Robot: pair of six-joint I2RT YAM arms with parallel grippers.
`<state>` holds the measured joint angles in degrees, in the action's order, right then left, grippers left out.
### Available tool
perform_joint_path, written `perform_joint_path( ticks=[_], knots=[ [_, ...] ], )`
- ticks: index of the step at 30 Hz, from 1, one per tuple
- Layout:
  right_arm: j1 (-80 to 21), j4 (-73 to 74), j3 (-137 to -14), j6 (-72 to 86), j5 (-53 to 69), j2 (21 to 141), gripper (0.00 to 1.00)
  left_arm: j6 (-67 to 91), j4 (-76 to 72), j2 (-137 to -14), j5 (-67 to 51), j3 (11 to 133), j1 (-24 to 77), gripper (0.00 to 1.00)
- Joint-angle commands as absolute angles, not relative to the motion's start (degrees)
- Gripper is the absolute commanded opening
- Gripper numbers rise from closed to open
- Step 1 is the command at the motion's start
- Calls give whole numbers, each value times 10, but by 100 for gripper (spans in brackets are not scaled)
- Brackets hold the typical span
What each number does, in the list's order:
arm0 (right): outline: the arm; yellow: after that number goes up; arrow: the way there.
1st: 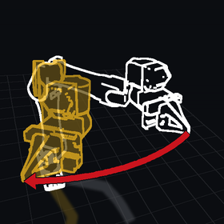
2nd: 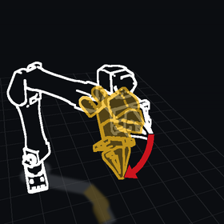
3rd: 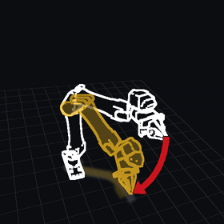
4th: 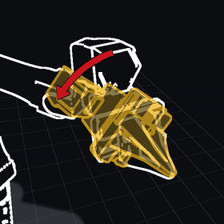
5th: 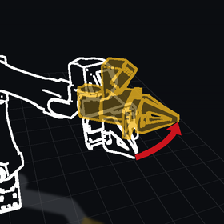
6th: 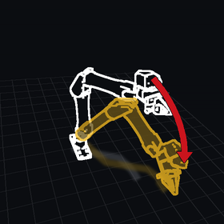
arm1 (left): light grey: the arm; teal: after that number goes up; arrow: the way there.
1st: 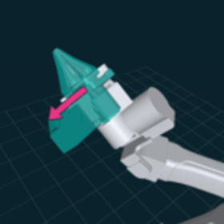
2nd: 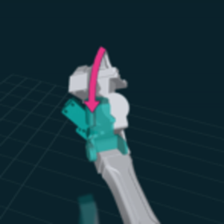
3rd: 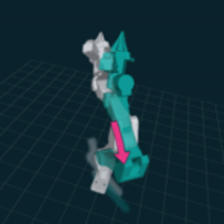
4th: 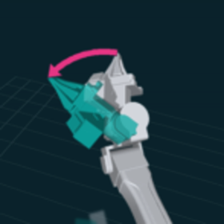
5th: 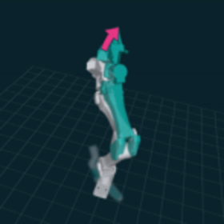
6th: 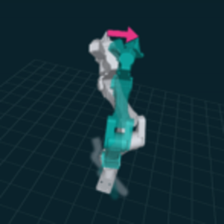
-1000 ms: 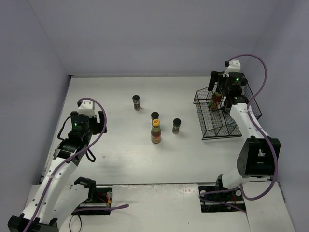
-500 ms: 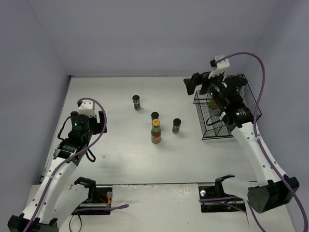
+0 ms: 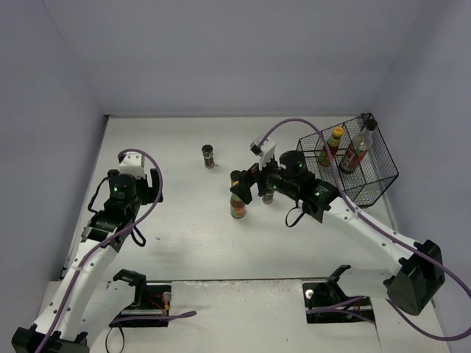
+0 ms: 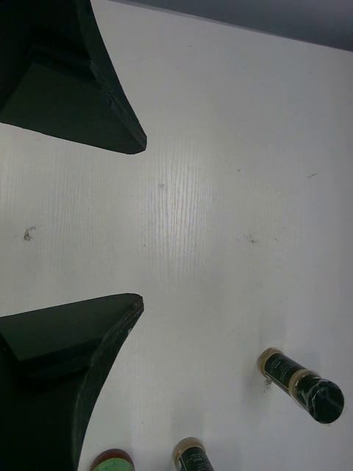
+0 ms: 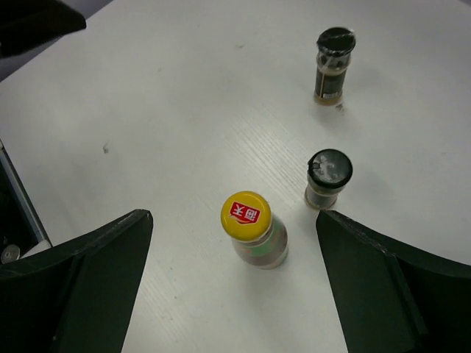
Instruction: Organize the condiment bottles
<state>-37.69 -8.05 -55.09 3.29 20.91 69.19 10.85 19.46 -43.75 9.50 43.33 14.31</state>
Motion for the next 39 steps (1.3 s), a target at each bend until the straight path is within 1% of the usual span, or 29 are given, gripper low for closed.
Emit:
perform_joint_path(
  ticks=[1,6,12,15,16,17,18,20,21,23,24,26,27,29,32,35,36,38,39],
  knots=[
    [-400,-141,-544,37,181,697,100,103,165,-440,103,444,147,77],
    [-426,-158,-520,34,155,729,99,103,164,-442,102,443,146,77],
    [-440,-182,-496,38,130,750,89,103,164,-442,102,443,146,77],
    [-443,-190,-487,35,119,757,80,104,164,-442,101,443,146,77],
    [-444,-192,-484,34,114,758,72,104,164,-442,101,443,146,77],
    [-444,-196,-483,35,111,757,68,104,164,-442,102,443,146,77],
    [-446,-199,-482,33,108,756,60,104,164,-441,102,443,146,77],
    [-446,-206,-477,32,100,752,50,104,163,-441,102,443,146,77],
    [-446,-208,-477,31,98,751,42,104,164,-440,102,443,147,77],
    [-446,-213,-476,28,91,745,34,104,164,-440,102,443,147,77],
    [-447,-213,-476,27,90,744,26,104,164,-439,102,443,147,77],
    [-446,-212,-478,25,88,742,18,104,165,-439,103,443,147,77],
    [-446,-211,-480,25,88,739,10,103,165,-439,104,443,146,77],
    [-447,-207,-482,24,88,734,5,103,165,-439,104,443,146,77],
    [-446,-200,-486,19,83,732,5,103,164,-438,104,444,146,77],
    [-446,-203,-483,18,84,737,22,103,165,-437,104,443,146,77],
    [-446,-205,-478,19,86,737,31,103,165,-437,105,443,146,77],
    [-446,-213,-475,22,91,743,41,103,165,-436,105,443,146,77],
    [-446,-214,-475,22,93,744,49,103,165,-436,105,443,146,77]
  ],
)
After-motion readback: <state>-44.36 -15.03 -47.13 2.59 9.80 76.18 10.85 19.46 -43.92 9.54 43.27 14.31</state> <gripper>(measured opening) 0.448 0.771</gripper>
